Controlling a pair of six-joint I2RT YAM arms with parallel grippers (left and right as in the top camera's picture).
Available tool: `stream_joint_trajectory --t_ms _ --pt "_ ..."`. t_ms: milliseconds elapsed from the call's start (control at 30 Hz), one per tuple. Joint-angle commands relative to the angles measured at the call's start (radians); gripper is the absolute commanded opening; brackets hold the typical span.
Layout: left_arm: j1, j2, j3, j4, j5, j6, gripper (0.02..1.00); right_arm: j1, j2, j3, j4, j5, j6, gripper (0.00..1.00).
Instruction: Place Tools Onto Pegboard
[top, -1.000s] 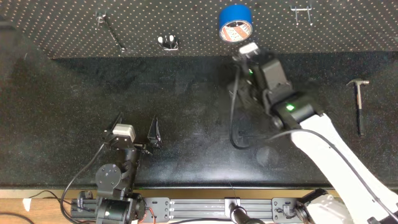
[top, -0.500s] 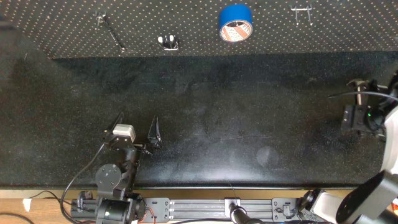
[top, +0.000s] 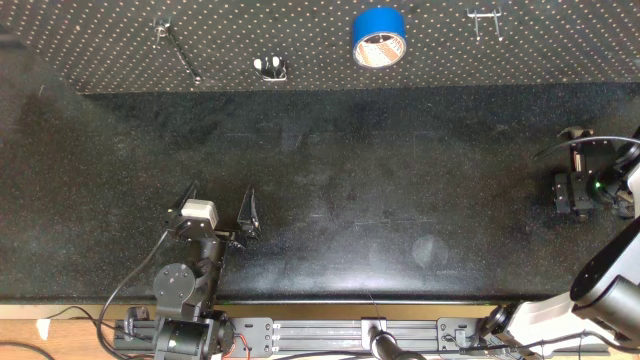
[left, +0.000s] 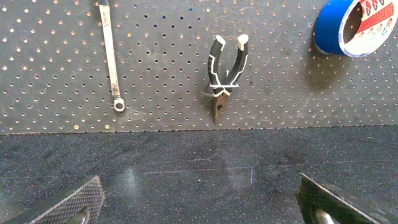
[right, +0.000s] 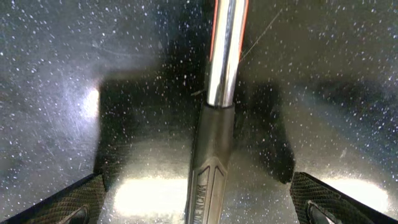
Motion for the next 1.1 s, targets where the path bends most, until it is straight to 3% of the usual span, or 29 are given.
stream_joint_trajectory --t_ms 33,133,167,200,300,367,433,500,567,667,800,1100 --pt "-0.004 -0.008 -0.002 -0.006 0.011 0.010 0.996 -0.002 0.068 -0.006 0.031 -0.032 -0.020 0.915" --pt "-0.004 -0.008 -0.002 -0.006 0.011 0.010 0.998 -0.002 0.083 -0.006 0.032 -0.052 -0.020 0.487" --pt "-0.004 -0.008 -0.002 -0.006 0.011 0.010 0.996 -0.002 0.092 -0.006 0.032 -0.055 -0.020 0.213" --pt "-0.004 -0.008 -0.002 -0.006 0.011 0.010 0.996 -0.002 0.098 -0.006 0.032 -0.055 -0.020 0.084" --pt "-0.004 -0.008 -0.002 -0.006 0.011 0.010 0.996 -0.002 0.094 -0.006 0.045 -0.061 -0.014 0.075" --pt "-0.004 -0.007 -0.002 -0.006 0.011 0.010 0.996 -0.002 0.003 -0.006 0.078 -0.131 0.019 0.075" --pt "-0.004 -0.007 -0.002 -0.006 0.011 0.010 0.996 0.003 -0.201 -0.006 0.159 -0.228 0.184 0.075" --pt "-0.004 -0.008 -0.002 -0.006 0.011 0.010 0.996 0.052 -0.399 -0.006 0.246 -0.265 0.328 0.075" --pt "-0.004 -0.008 -0.002 -0.006 0.011 0.010 0.996 0.209 -0.582 -0.006 0.349 -0.264 0.399 0.075" --pt "-0.004 -0.008 -0.002 -0.006 0.011 0.010 0.996 0.417 -0.647 -0.006 0.452 -0.260 0.419 0.075" --pt "-0.004 -0.008 -0.002 -0.006 0.011 0.010 0.996 0.544 -0.579 -0.006 0.466 -0.260 0.419 0.075" --pt "-0.004 -0.008 -0.002 -0.006 0.011 0.010 0.996 0.560 -0.426 -0.006 0.466 -0.260 0.423 0.075"
